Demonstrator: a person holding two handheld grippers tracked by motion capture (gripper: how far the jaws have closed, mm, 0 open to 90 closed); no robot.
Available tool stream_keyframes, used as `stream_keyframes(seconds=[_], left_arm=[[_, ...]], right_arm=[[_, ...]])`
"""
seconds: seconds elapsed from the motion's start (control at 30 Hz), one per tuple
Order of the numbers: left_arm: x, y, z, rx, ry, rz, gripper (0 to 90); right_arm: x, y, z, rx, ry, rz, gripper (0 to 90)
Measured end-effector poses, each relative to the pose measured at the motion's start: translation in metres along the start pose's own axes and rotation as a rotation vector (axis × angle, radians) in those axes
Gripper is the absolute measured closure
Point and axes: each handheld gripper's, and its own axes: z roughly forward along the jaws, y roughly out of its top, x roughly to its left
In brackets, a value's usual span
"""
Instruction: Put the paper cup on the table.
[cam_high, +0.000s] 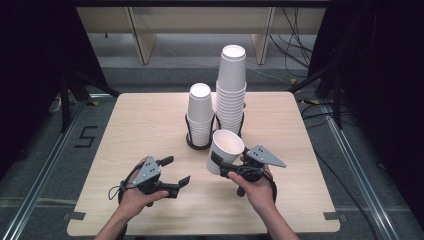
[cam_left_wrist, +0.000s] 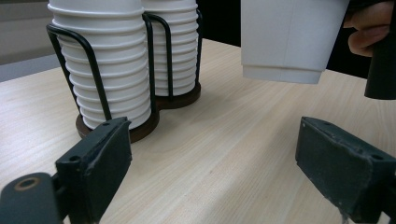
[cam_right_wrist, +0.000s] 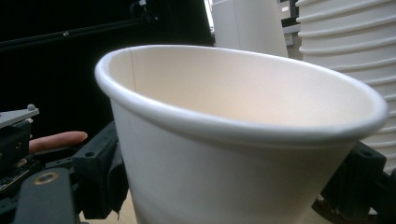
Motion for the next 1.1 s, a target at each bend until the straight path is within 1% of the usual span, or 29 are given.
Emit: stream_keyframes(seconds=[0.03,0.07,0.1,0.13,0.17,0.2,0.23,0.27,0.3,0.37,0.4,0.43,0.5,0.53,0.57,0.6,0.63,0.67,0.7,0.73,0.8,0.83,0.87,0.9,0.93,0.97,1.03,1.1], left_arm=[[0.0,0.0,0.001,-0.004,-0.008,0.002,10.4],[-0.001,0.001,0.001,-0.005,-0.01,0.003,10.4],[-0.002,0.002,0.0,0.008,-0.006,0.009,10.4],[-0.003,0.002,0.0,0.005,-0.012,0.012,10.4],[-0.004,0.003,0.0,0.005,-0.017,0.009,10.4],[-0.005,0.003,0.0,0.006,-0.022,0.011,10.3],[-0.006,0.003,0.001,0.007,-0.03,0.012,10.2],[-0.007,0.003,0.001,0.012,-0.036,0.015,9.9],[-0.008,0.003,0.002,0.014,-0.043,0.016,9.5],[-0.01,0.003,0.003,0.014,-0.056,0.015,8.9],[-0.011,0.003,0.003,0.021,-0.053,0.019,8.5],[-0.012,0.004,0.004,0.024,-0.053,0.023,8.5],[-0.015,0.006,0.006,0.026,-0.058,0.022,7.4],[-0.016,0.007,0.007,0.025,-0.062,0.027,6.4],[-0.018,0.007,0.009,0.022,-0.068,0.028,5.6],[-0.019,0.008,0.011,0.02,-0.076,0.031,4.9],[-0.021,0.01,0.013,0.032,-0.077,0.04,4.0],[-0.023,0.011,0.015,0.026,-0.092,0.042,3.0],[-0.025,0.012,0.017,0.038,-0.098,0.051,2.2],[-0.028,0.013,0.02,0.031,-0.112,0.056,0.9],[-0.032,0.015,0.025,0.049,-0.118,0.072,0.0],[-0.033,0.015,0.028,0.048,-0.121,0.07,0.0],[-0.034,0.016,0.031,0.049,-0.123,0.074,0.0],[-0.034,0.017,0.034,0.042,-0.121,0.074,0.0],[-0.035,0.017,0.036,0.042,-0.116,0.076,0.0],[-0.035,0.018,0.038,0.046,-0.109,0.086,0.0],[-0.034,0.018,0.042,0.04,-0.106,0.085,0.0],[-0.034,0.019,0.045,0.033,-0.104,0.08,0.0]], right_arm=[[0.001,0.0,0.0,0.001,0.003,-0.002,16.8],[0.002,0.0,0.0,0.007,0.003,0.012,16.7],[0.002,-0.001,0.001,0.008,-0.004,0.0,16.7],[0.001,-0.001,0.0,0.003,-0.01,-0.026,16.8],[0.003,-0.001,0.0,0.007,0.002,-0.011,16.7],[0.003,-0.001,0.001,0.005,0.008,-0.021,16.7],[0.004,-0.001,0.001,0.005,-0.005,-0.029,16.7],[0.005,-0.001,0.001,0.006,0.0,-0.032,16.7],[0.006,0.0,0.002,0.003,-0.004,-0.046,16.7],[0.009,-0.001,0.003,0.011,0.005,-0.054,16.7],[0.009,-0.001,0.004,0.016,-0.001,-0.06,16.7],[0.011,-0.001,0.004,0.016,0.007,-0.051,16.7],[0.011,-0.002,0.006,0.02,-0.003,-0.084,16.6],[0.011,-0.002,0.006,0.019,0.002,-0.094,16.6],[0.013,-0.002,0.006,0.026,0.011,-0.085,16.6],[0.014,-0.001,0.007,0.029,0.011,-0.106,16.6],[0.015,-0.001,0.007,0.024,0.005,-0.127,16.6],[0.016,-0.002,0.008,0.03,0.015,-0.128,16.6],[0.019,-0.002,0.008,0.037,0.019,-0.129,16.5],[0.019,-0.003,0.008,0.038,0.017,-0.151,16.5],[0.023,-0.004,0.009,0.045,0.023,-0.152,16.5],[0.025,-0.005,0.01,0.041,0.016,-0.142,16.5],[0.024,-0.006,0.011,0.042,0.029,-0.172,16.5],[0.026,-0.006,0.011,0.05,0.024,-0.167,16.4],[0.025,-0.007,0.012,0.046,0.021,-0.191,16.4],[0.027,-0.007,0.013,0.057,0.037,-0.173,16.3],[0.027,-0.008,0.014,0.05,0.035,-0.194,16.3],[0.026,-0.008,0.015,0.056,0.03,-0.194,16.2]])
